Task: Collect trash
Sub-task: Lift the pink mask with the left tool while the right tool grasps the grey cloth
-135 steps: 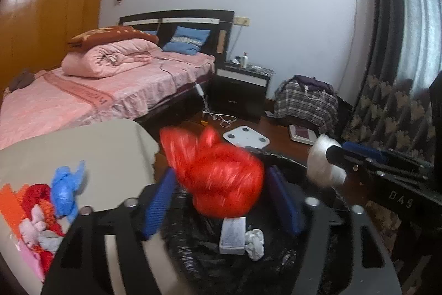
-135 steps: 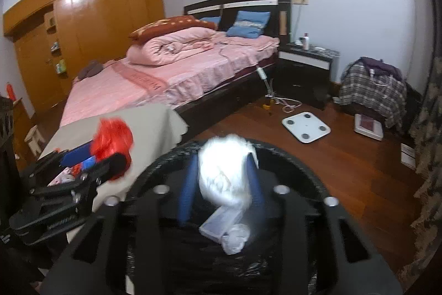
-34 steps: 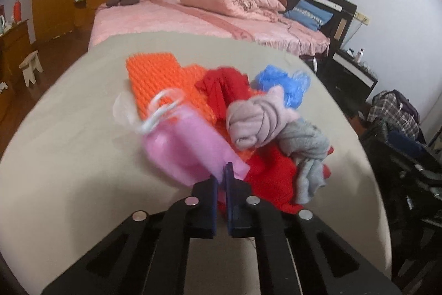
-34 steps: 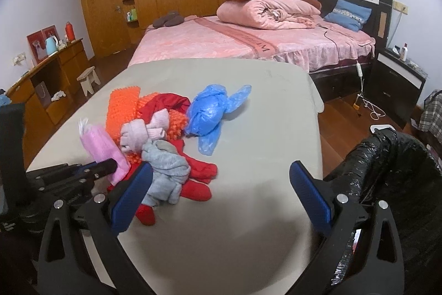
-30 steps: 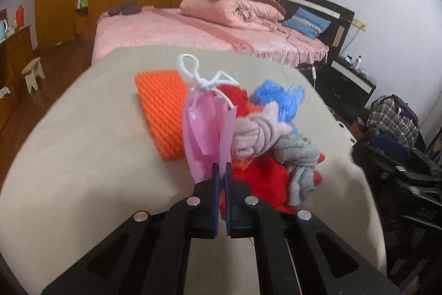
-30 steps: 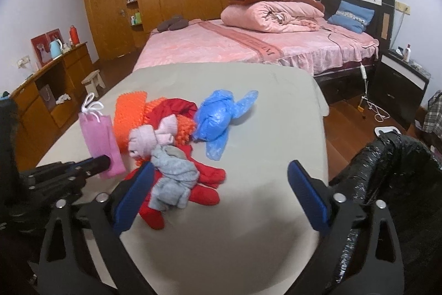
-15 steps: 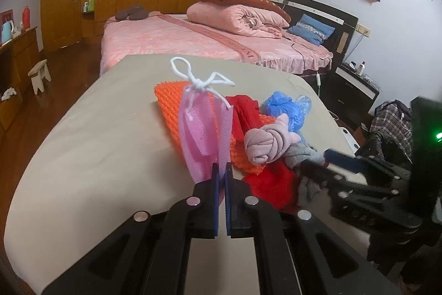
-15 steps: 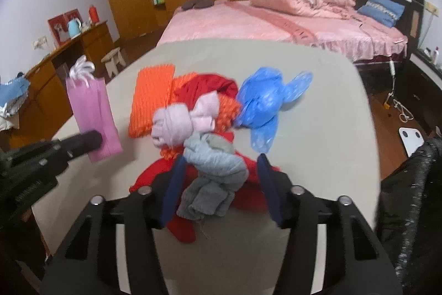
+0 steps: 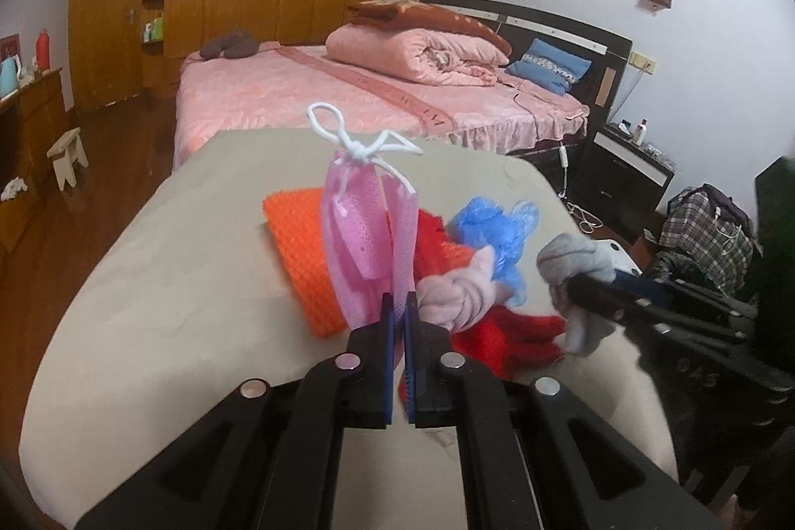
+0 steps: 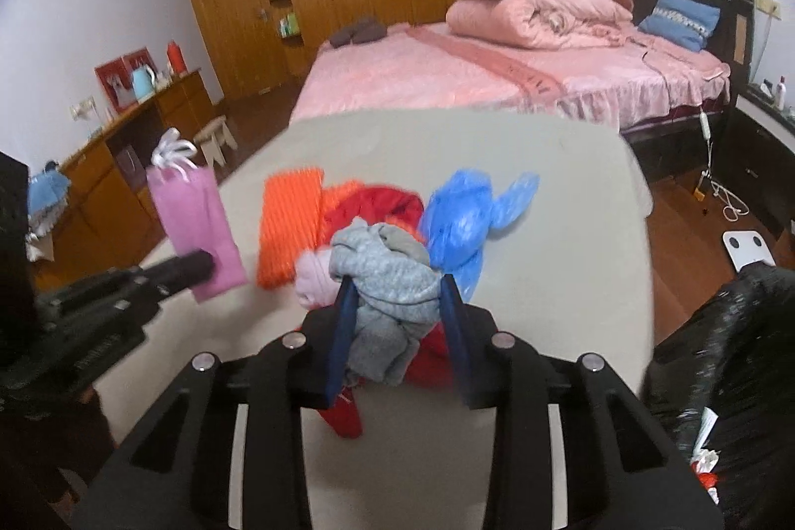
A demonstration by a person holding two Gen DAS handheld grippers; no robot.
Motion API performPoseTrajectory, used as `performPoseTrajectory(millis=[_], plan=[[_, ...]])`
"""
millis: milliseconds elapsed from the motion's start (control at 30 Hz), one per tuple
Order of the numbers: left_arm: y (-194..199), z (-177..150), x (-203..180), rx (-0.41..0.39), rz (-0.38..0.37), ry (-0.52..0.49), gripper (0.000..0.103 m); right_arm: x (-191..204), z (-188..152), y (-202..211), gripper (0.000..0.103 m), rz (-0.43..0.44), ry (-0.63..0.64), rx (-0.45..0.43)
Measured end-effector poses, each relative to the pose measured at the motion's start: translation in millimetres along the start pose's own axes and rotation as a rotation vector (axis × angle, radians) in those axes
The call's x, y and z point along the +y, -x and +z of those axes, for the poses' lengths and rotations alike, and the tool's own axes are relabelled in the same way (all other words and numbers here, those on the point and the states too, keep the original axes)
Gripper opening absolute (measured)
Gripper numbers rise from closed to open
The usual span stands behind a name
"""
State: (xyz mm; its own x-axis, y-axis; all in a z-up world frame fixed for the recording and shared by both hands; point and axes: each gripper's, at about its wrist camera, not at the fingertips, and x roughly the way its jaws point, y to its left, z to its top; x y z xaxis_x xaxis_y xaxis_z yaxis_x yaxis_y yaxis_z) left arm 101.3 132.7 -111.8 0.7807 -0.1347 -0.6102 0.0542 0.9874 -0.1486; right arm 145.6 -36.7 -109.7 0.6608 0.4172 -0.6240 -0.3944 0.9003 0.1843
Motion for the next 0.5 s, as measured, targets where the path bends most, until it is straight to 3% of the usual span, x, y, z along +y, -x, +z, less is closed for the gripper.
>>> performPoseTrajectory(millis=[267, 500], plan=[[10.0, 17.7, -37.2, -0.038, -0.057, -0.042, 0.004, -18.0, 10.9, 55.5, 0.033, -0.043, -0.014, -0.095], [10.0, 24.6, -83.3, -0.049, -0.147, -0.096, 0.004, -58.1, 3.1, 104.4, 0.033, -0.138, -0.070, -0.150]])
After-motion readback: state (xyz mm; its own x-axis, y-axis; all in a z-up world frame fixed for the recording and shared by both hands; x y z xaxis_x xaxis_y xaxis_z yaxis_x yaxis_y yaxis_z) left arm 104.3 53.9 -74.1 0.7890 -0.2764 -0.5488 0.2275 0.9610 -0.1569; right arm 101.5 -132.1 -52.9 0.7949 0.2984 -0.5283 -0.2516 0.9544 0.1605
